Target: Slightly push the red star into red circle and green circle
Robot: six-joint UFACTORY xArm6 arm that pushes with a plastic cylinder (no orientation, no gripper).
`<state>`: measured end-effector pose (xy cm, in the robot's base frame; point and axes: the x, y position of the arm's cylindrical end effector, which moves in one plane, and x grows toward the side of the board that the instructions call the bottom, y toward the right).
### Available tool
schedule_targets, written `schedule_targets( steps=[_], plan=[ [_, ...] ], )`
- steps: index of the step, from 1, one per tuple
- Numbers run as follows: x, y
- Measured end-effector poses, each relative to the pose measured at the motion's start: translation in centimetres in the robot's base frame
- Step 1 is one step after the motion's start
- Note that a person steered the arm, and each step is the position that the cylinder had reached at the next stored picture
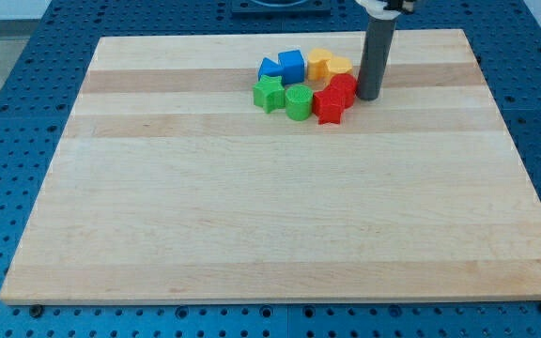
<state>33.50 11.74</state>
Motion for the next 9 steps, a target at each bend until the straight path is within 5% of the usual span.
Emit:
schedule_targets(
  steps=[4,9],
  plan=[
    [3.0,2.7],
    [4.1,-2.0]
  ],
)
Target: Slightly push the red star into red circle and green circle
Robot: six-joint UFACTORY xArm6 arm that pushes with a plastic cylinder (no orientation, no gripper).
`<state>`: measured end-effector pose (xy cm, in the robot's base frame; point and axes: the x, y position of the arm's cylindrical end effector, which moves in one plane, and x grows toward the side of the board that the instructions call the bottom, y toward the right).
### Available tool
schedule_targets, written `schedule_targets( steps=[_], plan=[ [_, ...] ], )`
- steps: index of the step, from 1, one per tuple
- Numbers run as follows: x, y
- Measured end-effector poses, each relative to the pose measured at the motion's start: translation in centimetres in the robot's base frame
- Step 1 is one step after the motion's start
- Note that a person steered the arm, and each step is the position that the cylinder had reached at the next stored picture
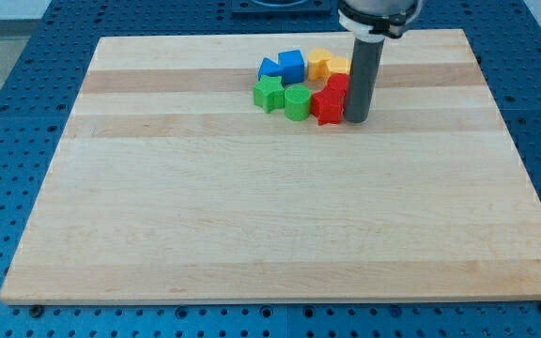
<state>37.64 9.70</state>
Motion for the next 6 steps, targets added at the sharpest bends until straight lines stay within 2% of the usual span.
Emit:
schedule_targets(
  steps=[6],
  plan=[
    [0.42,-0.24]
  ],
)
